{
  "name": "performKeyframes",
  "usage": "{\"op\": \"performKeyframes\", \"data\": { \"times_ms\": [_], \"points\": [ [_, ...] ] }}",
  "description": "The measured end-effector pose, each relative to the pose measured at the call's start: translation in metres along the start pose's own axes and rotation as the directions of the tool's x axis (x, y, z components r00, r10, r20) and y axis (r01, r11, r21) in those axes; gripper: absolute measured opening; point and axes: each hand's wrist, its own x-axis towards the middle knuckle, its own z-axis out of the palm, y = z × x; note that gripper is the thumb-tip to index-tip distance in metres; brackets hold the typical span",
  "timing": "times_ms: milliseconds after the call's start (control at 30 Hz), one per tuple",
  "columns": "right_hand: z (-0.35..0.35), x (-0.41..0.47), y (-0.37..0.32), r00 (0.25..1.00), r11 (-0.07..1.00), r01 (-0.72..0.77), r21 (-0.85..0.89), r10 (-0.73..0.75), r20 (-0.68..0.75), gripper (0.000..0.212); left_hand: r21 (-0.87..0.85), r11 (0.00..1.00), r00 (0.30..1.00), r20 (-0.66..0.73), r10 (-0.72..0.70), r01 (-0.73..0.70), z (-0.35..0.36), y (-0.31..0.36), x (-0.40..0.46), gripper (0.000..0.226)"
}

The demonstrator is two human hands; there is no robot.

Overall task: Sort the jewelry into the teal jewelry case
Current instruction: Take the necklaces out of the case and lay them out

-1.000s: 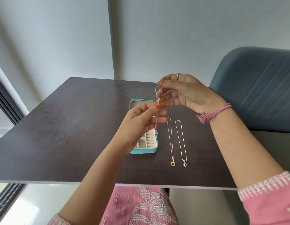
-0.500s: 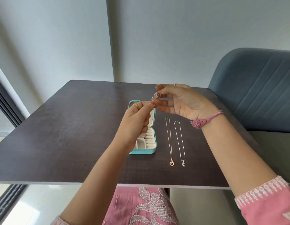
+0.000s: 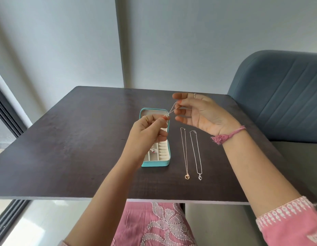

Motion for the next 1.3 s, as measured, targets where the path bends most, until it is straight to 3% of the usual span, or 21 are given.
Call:
{"op": "performKeyframes", "data": {
  "times_ms": [267, 367, 533, 633, 800, 1033, 1300],
  "points": [
    [0.013, 0.003, 0.008, 1.000, 0.861, 0.008, 0.509, 0.000, -0.016, 0.017, 0.011, 0.999, 0.998, -0.050, 0.049, -0.049, 0.005, -0.003, -0.004, 0.015],
    [0.010, 0.002, 0.002, 0.999, 0.830, 0.031, 0.556, -0.045, 0.011, 0.017, 0.009, 0.998, 0.994, -0.089, 0.067, -0.067, 0.004, -0.003, -0.004, 0.014],
    [0.005, -0.003, -0.008, 0.999, 0.962, 0.023, 0.272, -0.031, 0.028, 0.023, -0.018, 0.997, 0.995, -0.067, 0.079, -0.081, 0.004, -0.001, -0.006, 0.014],
    [0.008, -0.006, -0.011, 0.998, 0.986, 0.056, 0.155, -0.059, 0.017, 0.023, -0.068, 0.996, 0.998, -0.039, 0.059, -0.061, 0.005, 0.000, -0.005, 0.016],
    [0.011, -0.008, -0.019, 0.986, 0.986, 0.164, -0.029, -0.164, -0.021, 0.022, -0.188, 0.982, 0.996, 0.092, -0.001, 0.018, 0.007, -0.001, -0.004, 0.017],
    [0.010, -0.008, -0.046, 0.961, 0.941, 0.271, -0.202, -0.275, 0.007, 0.021, -0.187, 0.978, 0.983, 0.173, -0.059, 0.092, 0.007, -0.010, -0.007, 0.015],
    [0.012, -0.014, -0.044, 0.967, 0.925, 0.252, -0.285, -0.233, 0.098, 0.029, -0.290, 0.952, 0.979, 0.200, -0.034, 0.093, 0.014, -0.007, -0.008, 0.012]
  ]
}}
